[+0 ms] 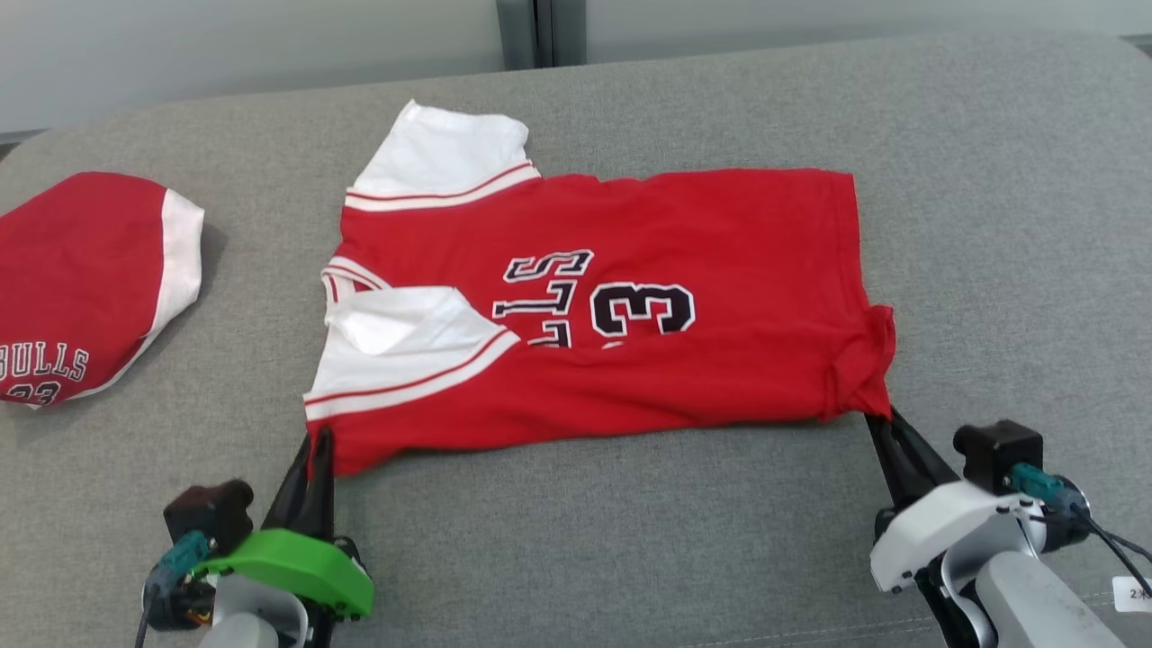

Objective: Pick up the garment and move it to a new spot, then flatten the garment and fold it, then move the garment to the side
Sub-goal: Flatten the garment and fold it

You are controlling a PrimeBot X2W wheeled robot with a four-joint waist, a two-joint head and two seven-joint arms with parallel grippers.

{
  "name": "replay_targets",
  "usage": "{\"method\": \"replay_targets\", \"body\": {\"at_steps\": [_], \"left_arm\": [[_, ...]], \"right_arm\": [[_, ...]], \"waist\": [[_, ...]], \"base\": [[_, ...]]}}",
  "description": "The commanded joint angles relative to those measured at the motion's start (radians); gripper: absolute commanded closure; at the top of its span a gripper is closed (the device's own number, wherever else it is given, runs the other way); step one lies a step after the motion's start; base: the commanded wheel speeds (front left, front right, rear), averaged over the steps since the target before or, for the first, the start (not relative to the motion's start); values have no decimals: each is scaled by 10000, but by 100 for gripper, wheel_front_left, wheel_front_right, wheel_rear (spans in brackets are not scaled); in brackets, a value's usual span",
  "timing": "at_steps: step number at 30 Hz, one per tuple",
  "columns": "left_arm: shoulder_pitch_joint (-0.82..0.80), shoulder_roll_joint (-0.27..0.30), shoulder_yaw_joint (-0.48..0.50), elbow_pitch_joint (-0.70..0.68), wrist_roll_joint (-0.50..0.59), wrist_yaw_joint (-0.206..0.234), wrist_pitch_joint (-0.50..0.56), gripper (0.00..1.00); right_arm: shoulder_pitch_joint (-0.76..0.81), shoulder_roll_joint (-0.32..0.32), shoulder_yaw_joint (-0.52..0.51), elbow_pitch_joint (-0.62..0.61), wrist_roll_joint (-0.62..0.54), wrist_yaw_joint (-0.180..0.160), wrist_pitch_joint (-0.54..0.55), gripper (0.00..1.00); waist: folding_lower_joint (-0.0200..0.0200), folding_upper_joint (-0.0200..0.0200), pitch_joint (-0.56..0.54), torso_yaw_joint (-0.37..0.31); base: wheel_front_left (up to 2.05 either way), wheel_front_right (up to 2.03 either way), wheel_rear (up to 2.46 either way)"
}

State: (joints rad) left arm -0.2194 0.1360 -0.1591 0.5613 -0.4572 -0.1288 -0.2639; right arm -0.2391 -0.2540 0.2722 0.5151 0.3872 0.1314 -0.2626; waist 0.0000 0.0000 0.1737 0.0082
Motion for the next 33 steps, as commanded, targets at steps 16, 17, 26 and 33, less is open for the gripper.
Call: {"method": "replay_targets", "body": {"at_steps": [16,17,26,33], "left_arm": [[2241,-42,-175,-1414,-274,239,217,100],[2268,-50,-180,-1366,-289,237,201,90],[1871,-124,220,-1870,100,411,-17,0],[1682,-260,855,-2934,873,455,-11,0]], "right_arm": [[2087,-429,-98,-1162,731,-16,559,100],[2103,-397,-129,-1167,747,-16,566,100],[1760,-193,-702,-1478,467,-16,183,0],[1344,121,-994,-2057,2,-16,13,0]], "waist": [[0,0,-718,64],[0,0,-741,52],[0,0,-929,28],[0,0,-1131,-66]], "base": [[0,0,0],[0,0,0],[0,0,0],[0,0,0]]}}
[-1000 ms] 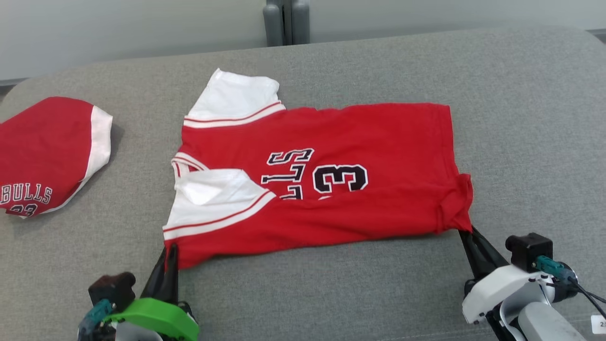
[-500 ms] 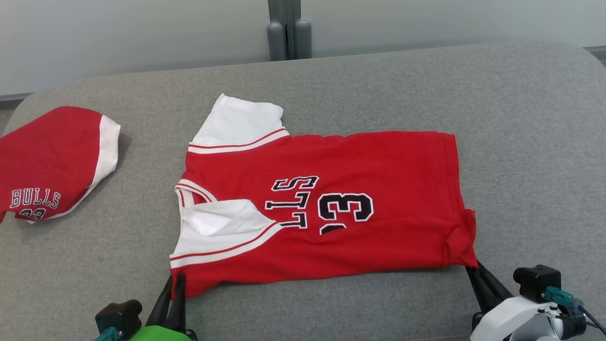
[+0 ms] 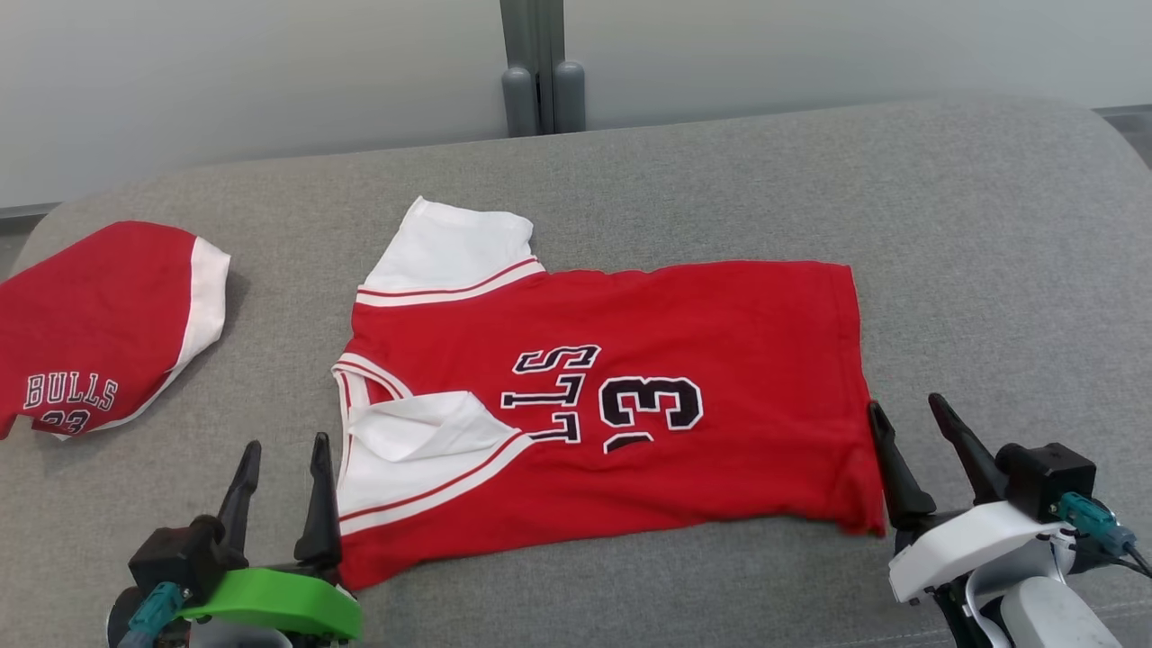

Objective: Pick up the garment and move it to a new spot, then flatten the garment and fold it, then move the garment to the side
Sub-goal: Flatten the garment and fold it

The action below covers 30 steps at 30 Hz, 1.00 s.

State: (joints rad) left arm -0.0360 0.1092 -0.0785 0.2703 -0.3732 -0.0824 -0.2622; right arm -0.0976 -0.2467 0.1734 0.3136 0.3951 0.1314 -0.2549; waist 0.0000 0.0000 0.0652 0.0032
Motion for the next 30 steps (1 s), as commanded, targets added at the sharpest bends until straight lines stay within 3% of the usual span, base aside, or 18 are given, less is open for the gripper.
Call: {"method": "replay_targets", "body": {"at_steps": [1,16,30], "left_arm": [[-188,-27,117,-89,145,-39,-28,0],[284,-87,1205,-1010,1309,-113,-31,0],[913,-161,1553,-1069,1459,-368,-32,0]], "right_arm": [[-87,89,-22,-118,-124,-16,-66,0],[381,609,-1156,-1694,-1176,-16,-105,0],[1080,1077,-1544,-1834,-1583,-16,-107,0]], "waist": [[0,0,-78,-25],[0,0,-572,-178],[0,0,-719,-56]], "base": [[0,0,0],[0,0,0],[0,0,0]]}}
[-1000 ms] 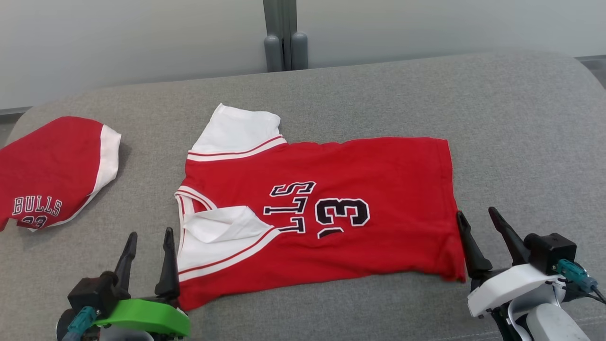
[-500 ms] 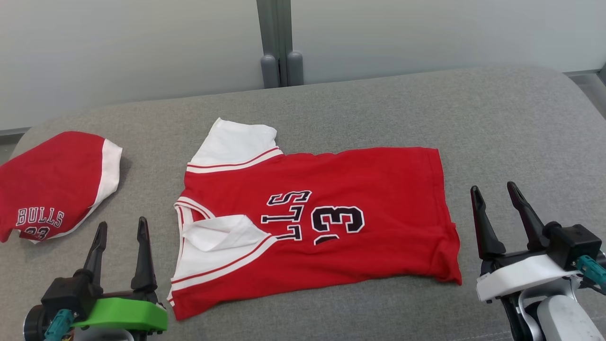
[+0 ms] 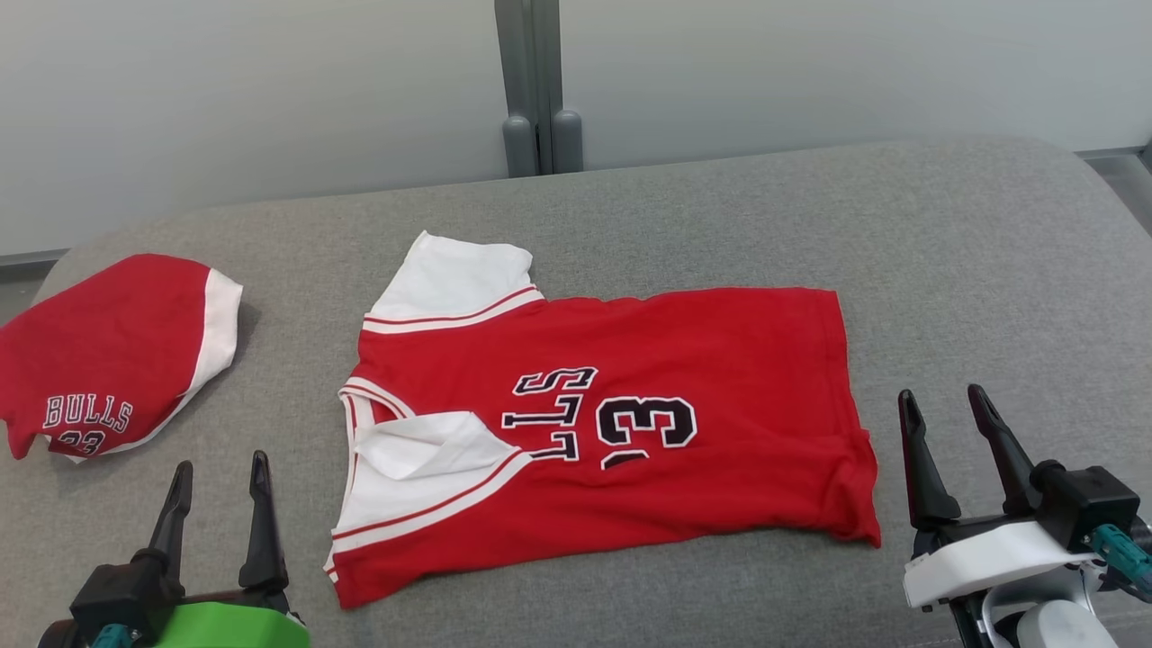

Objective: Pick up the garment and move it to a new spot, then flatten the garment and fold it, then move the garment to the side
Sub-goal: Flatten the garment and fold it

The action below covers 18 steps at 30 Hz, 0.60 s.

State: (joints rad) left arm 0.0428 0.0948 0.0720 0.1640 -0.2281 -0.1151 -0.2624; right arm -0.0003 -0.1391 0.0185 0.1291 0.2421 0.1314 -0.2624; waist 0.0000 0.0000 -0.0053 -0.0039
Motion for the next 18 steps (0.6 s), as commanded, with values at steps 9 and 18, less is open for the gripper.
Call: {"method": "replay_targets", "body": {"at_steps": [9,18], "left_arm": [[179,-124,356,26,-6,-109,-32,0],[230,-105,399,-152,276,-148,-30,0]], "right_arm": [[235,114,179,176,-174,-17,-33,0],[141,70,229,222,-270,-17,-33,0]], "waist": [[0,0,-112,60],[0,0,-121,87]], "base": [[0,0,0],[0,0,0]]}}
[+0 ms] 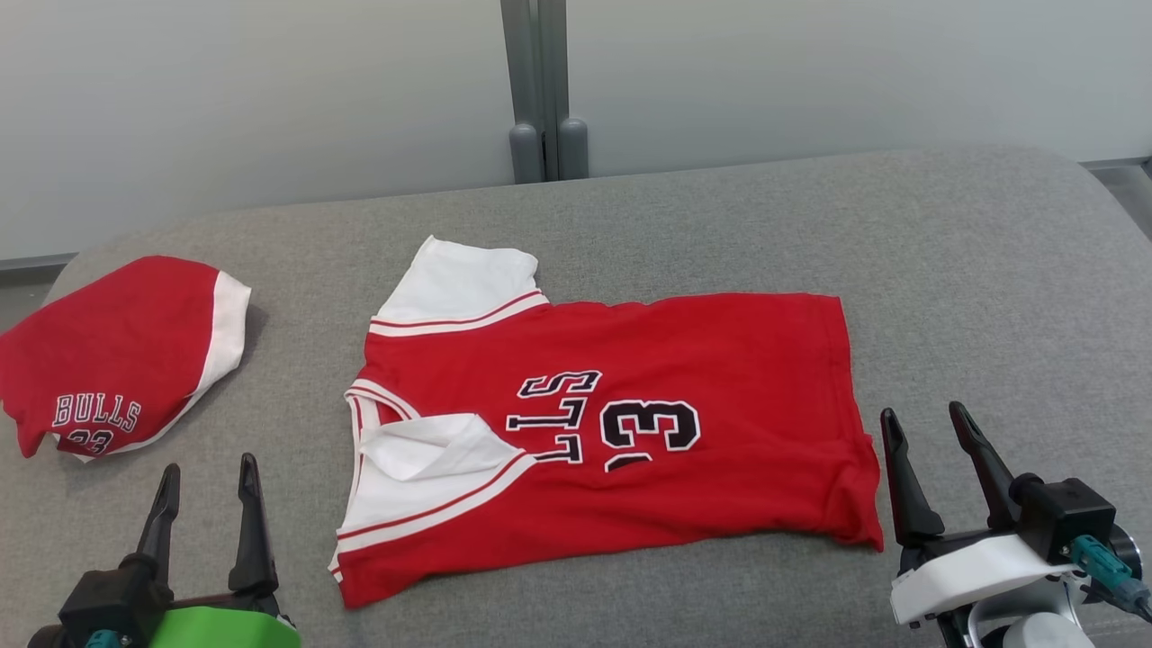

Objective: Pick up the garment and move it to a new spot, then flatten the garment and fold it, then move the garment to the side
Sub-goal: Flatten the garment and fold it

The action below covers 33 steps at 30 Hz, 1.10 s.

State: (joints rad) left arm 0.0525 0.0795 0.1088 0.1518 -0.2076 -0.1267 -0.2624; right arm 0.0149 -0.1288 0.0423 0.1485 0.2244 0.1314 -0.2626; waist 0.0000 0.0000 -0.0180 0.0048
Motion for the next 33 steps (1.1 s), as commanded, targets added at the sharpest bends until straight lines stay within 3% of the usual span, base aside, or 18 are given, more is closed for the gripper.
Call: {"method": "replay_targets", "body": {"at_steps": [1,9,17,25,33], "left_arm": [[62,77,22,-37,69,-36,-30,0],[-1236,750,-399,135,237,-55,-31,0],[-4307,1862,-1722,927,-231,-53,134,0],[-7477,2662,-3101,2563,-1382,-53,618,0],[-10003,3335,-4606,4278,-2755,-54,1169,0]], "right_arm": [[-85,-48,-17,24,-125,-17,-30,0],[-1239,-396,147,249,-288,-17,-30,0],[-3741,-1000,323,1499,-431,-17,397,0],[-6013,-1274,603,2879,-340,-17,1405,0],[-7765,-1007,1307,4376,-124,-17,2099,0]], "waist": [[0,0,21,0],[0,0,383,-118],[0,0,1742,-358],[0,0,3379,-897],[0,0,4900,-1370]], "base": [[0,0,0],[0,0,0],[0,0,0],[0,0,0],[0,0,0]]}}
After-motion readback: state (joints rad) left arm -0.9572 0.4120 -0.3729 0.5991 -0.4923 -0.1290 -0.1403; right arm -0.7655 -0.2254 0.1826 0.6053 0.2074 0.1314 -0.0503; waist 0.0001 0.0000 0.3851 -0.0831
